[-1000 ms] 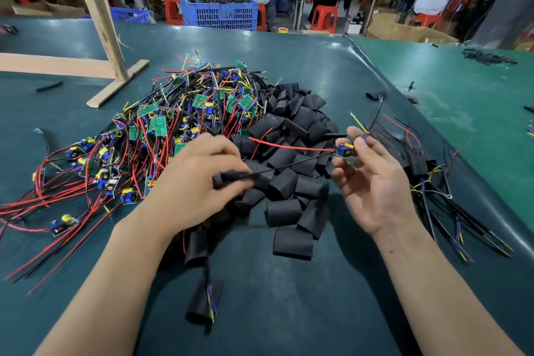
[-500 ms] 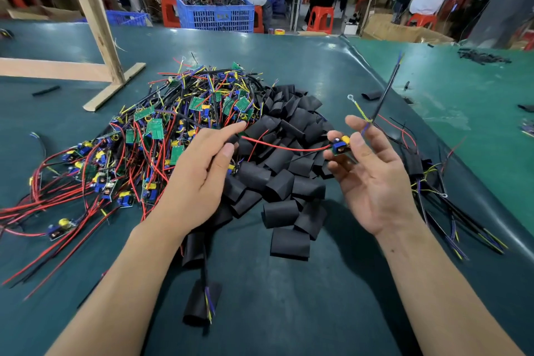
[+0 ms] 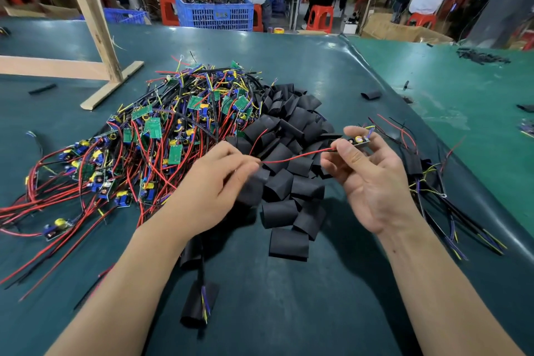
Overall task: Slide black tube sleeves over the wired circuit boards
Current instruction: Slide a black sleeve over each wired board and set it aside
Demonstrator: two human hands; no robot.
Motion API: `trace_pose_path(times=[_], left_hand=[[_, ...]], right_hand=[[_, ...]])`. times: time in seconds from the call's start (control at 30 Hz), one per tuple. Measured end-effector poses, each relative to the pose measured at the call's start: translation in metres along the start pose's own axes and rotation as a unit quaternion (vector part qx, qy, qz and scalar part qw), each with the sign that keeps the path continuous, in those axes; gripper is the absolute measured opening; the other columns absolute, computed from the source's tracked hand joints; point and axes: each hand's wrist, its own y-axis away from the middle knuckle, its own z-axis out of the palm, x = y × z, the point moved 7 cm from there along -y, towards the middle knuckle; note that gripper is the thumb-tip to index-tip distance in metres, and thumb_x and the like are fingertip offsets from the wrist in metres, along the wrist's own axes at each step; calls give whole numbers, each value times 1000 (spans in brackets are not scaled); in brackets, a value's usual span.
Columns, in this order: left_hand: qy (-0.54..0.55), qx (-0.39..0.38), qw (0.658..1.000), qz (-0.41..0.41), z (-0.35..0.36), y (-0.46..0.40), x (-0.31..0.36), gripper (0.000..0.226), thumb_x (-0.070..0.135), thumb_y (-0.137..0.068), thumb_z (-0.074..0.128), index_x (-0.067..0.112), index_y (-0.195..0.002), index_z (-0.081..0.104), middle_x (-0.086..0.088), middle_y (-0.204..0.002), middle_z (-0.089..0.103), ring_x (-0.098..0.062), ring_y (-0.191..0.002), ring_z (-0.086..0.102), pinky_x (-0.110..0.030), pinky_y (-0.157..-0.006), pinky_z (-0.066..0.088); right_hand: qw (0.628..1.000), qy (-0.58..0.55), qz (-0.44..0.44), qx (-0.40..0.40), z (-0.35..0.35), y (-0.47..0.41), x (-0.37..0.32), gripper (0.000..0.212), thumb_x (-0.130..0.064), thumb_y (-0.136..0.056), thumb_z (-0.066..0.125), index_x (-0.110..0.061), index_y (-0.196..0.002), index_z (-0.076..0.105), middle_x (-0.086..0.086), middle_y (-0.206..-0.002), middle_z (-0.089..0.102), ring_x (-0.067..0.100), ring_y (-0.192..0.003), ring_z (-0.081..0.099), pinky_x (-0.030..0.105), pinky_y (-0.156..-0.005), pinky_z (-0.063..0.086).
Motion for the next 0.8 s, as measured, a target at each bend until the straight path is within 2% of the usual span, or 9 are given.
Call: trace_pose_path(times=[0.07,0.13,0.23,0.3,0.4,0.53,0.67,0.73,0.8], left_hand=[[-40,-58,997,8,11,1,0,38,40,-93,53,14,-114,70,3,-99,55,2,-80,51,-21,-82,45],[-50,-73,996,9,11,2,-1,44,52,-89,60,20,-118,69,8,-106,57,0,-82,53,-28,-83,47],[-25,-123,992,2,6,6,-7,63,71,-65,73,33,-115,70,19,-108,58,-6,-97,56,-24,-89,45],[-55,-166,985,12,9,9,-9,57,65,-61,80,34,-108,74,22,-104,61,-5,-100,53,-30,-94,44],[-85,-180,980,9,13,8,-11,46,52,-68,83,33,-108,75,21,-103,61,-5,-100,49,-39,-97,41],[-85,-165,983,4,14,8,-13,47,48,-72,82,28,-113,73,16,-105,63,-7,-100,50,-38,-97,41],[-50,-82,995,13,4,5,-7,46,36,-74,84,22,-116,70,11,-100,61,-12,-94,51,-33,-88,47],[-50,-35,998,20,-2,4,-5,41,33,-75,84,19,-112,72,6,-98,60,-17,-95,51,-28,-87,45],[-55,-7,998,36,-4,3,1,37,32,-77,83,17,-109,74,3,-98,60,-19,-94,50,-24,-87,41]], right_hand=[[1000,-12,8,-5,1,0,3,24,-3,-79,63,-11,-100,56,11,-82,65,26,-72,69,33,-70,58],[1000,-16,2,-7,0,0,2,23,-2,-77,64,-13,-94,52,11,-84,68,26,-74,69,31,-71,57],[1000,2,-16,9,-4,-2,2,28,5,-79,64,-16,-85,46,4,-78,67,22,-72,68,28,-71,56],[1000,14,-16,22,-7,-3,5,33,13,-86,57,-16,-83,43,4,-77,68,23,-74,70,28,-71,56],[999,31,-12,13,-5,-3,8,35,17,-88,53,-16,-83,42,10,-87,72,28,-79,73,27,-70,56],[999,41,4,17,-5,-4,12,32,16,-87,55,-15,-88,44,18,-87,73,35,-85,73,28,-69,58],[998,38,8,45,-7,-2,10,30,10,-82,62,-13,-90,45,18,-81,73,33,-77,74,28,-64,58],[998,28,3,49,-6,-2,7,30,2,-75,67,-13,-92,48,18,-80,73,31,-75,74,29,-63,58],[998,29,-1,50,-6,-2,6,27,1,-78,67,-12,-94,51,17,-81,74,31,-75,73,29,-63,58]])
